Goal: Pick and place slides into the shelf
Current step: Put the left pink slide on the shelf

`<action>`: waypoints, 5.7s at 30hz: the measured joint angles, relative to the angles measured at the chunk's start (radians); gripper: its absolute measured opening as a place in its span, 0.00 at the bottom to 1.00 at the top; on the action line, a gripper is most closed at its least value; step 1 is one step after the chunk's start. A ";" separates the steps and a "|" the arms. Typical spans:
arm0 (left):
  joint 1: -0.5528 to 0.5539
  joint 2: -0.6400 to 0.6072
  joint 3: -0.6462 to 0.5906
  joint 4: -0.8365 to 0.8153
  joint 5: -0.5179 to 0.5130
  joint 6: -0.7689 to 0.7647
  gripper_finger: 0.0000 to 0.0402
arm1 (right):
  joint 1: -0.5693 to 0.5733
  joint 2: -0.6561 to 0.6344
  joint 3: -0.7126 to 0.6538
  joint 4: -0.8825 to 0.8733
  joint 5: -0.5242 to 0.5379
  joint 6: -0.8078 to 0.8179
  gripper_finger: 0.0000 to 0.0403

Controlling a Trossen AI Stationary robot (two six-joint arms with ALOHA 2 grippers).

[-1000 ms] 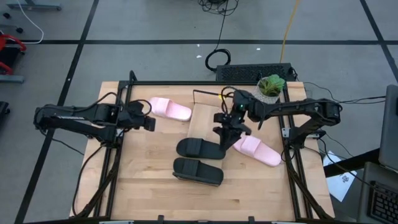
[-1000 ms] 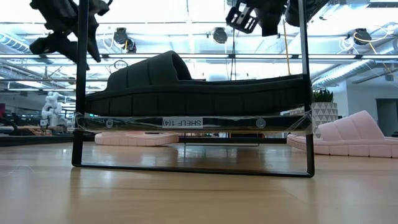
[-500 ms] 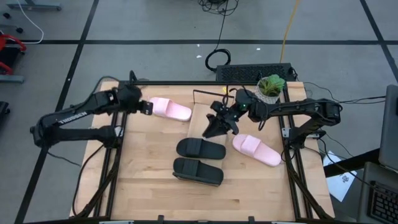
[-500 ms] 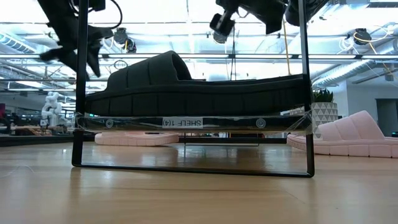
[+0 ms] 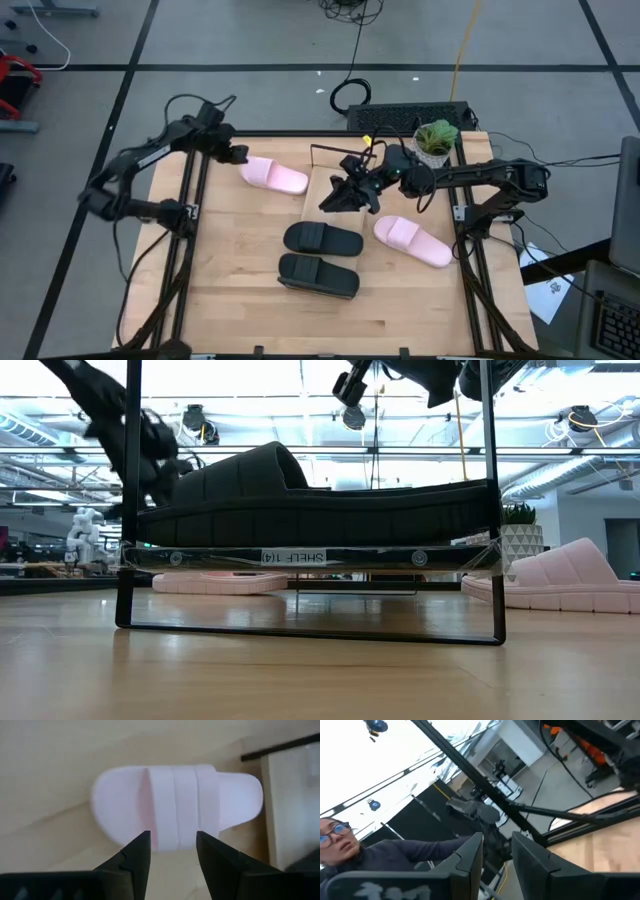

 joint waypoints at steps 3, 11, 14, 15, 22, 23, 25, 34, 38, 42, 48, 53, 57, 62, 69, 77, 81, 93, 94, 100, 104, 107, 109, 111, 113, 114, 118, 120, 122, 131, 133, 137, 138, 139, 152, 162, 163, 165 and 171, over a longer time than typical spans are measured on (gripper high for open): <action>0.004 0.083 -0.011 0.044 0.052 0.025 0.38 | -0.001 0.000 0.000 0.000 0.031 -0.005 0.23; 0.004 0.214 -0.011 0.134 0.050 0.060 0.38 | -0.001 0.000 0.000 -0.001 0.081 -0.017 0.23; 0.004 0.225 -0.011 0.153 0.050 0.072 0.38 | -0.002 0.000 0.000 -0.001 0.102 -0.032 0.23; 0.005 0.230 -0.011 0.149 0.049 0.079 0.38 | -0.002 0.000 0.000 -0.001 0.102 -0.033 0.23; 0.013 0.255 -0.011 0.147 0.050 0.110 0.38 | -0.002 0.000 0.000 -0.001 0.105 -0.033 0.23; 0.016 0.259 -0.011 0.148 0.052 0.111 0.38 | -0.002 0.000 0.000 -0.002 0.106 -0.033 0.23; 0.020 0.260 -0.011 0.148 0.064 0.115 0.38 | -0.002 0.000 0.000 -0.001 0.110 -0.033 0.23; 0.016 0.260 -0.011 0.157 0.081 0.117 0.38 | -0.002 0.000 0.000 -0.004 0.128 -0.034 0.23; 0.016 0.260 -0.023 0.200 0.138 0.102 0.38 | -0.002 0.000 0.000 -0.004 0.128 -0.034 0.23; 0.016 0.260 -0.067 0.253 0.172 0.076 0.38 | -0.002 0.000 0.000 -0.004 0.128 -0.034 0.23; 0.016 0.259 -0.120 0.284 0.198 0.056 0.38 | -0.002 0.000 0.000 -0.004 0.136 -0.034 0.23; 0.015 0.260 -0.125 0.300 0.304 0.048 0.37 | -0.004 0.000 0.000 -0.004 0.158 -0.040 0.23; 0.016 0.260 -0.125 0.318 0.330 0.037 0.28 | -0.004 0.000 0.000 -0.006 0.158 -0.038 0.23; 0.016 0.260 -0.125 0.332 0.335 0.029 0.13 | -0.004 0.000 0.000 -0.008 0.156 -0.037 0.23; 0.021 0.260 -0.125 0.354 0.339 0.024 0.02 | -0.004 0.000 0.000 -0.008 0.155 -0.035 0.23; 0.122 0.179 -0.080 0.348 0.388 -0.025 0.00 | -0.004 0.000 0.000 -0.008 0.155 -0.034 0.23; 0.140 0.092 -0.035 0.300 0.414 -0.050 0.00 | -0.004 0.000 0.000 -0.008 0.150 -0.034 0.23; 0.134 -0.251 0.103 0.023 0.425 -0.071 0.00 | -0.034 0.000 0.000 0.129 0.151 -0.041 0.23; 0.132 -0.282 0.107 0.010 0.426 -0.085 0.00 | -0.042 0.000 0.000 0.154 0.152 -0.041 0.23; 0.074 -0.439 0.110 0.011 0.480 -0.228 0.00 | -0.109 0.000 0.001 0.314 0.200 -0.041 0.23; -0.031 -0.507 0.110 0.040 0.467 -0.340 0.00 | -0.164 0.000 0.001 0.341 0.209 -0.041 0.23; -0.123 -0.530 0.110 0.071 0.441 -0.408 0.00 | -0.200 0.000 0.001 0.341 0.211 -0.041 0.23; -0.189 -0.530 0.110 0.094 0.395 -0.443 0.00 | -0.219 0.000 0.001 0.344 0.217 -0.041 0.23; -0.255 -0.521 0.110 0.110 0.322 -0.450 0.00 | -0.232 0.000 0.001 0.344 0.235 -0.045 0.23; -0.321 -0.496 0.110 0.117 0.242 -0.437 0.00 | -0.239 0.000 0.001 0.351 0.253 -0.061 0.23; -0.352 -0.479 0.109 0.124 0.203 -0.423 0.00 | -0.240 0.000 0.001 0.356 0.260 -0.065 0.23; -0.455 -0.382 0.070 0.220 0.127 -0.399 0.00 | -0.245 0.000 0.001 0.391 0.260 -0.064 0.23; -0.489 -0.319 0.049 0.291 0.116 -0.395 0.00 | -0.245 0.000 0.001 0.392 0.259 -0.062 0.23; -0.515 -0.248 0.037 0.373 0.117 -0.392 0.00 | -0.244 0.000 0.001 0.390 0.257 -0.059 0.23; -0.596 0.033 0.035 0.653 0.171 -0.389 0.00 | -0.237 0.000 0.001 0.404 0.253 -0.034 0.23; -0.612 0.079 0.035 0.707 0.178 -0.396 0.00 | -0.237 0.000 0.001 0.404 0.252 -0.033 0.23; -0.642 0.148 0.035 0.811 0.185 -0.417 0.00 | -0.237 0.000 0.001 0.404 0.252 -0.034 0.23; -0.647 0.159 0.035 0.836 0.191 -0.432 0.00 | -0.237 0.000 0.001 0.404 0.252 -0.033 0.23; -0.653 0.167 0.035 0.865 0.202 -0.443 0.00 | -0.237 0.000 0.000 0.404 0.252 -0.033 0.23; -0.670 0.188 0.035 0.907 0.176 -0.381 0.00 | -0.237 0.000 0.000 0.404 0.251 -0.033 0.23; -0.687 0.223 0.035 0.914 0.149 -0.365 0.00 | -0.223 0.000 0.000 0.404 0.251 -0.033 0.23; -0.690 0.232 0.036 0.921 0.150 -0.366 0.00 | -0.222 0.000 0.000 0.404 0.251 -0.033 0.23; -0.696 0.244 0.035 0.915 0.151 -0.366 0.00 | -0.221 0.000 0.000 0.404 0.251 -0.033 0.23; -0.733 0.288 0.034 1.002 0.188 -0.413 0.00 | -0.217 0.000 0.000 0.404 0.251 -0.033 0.23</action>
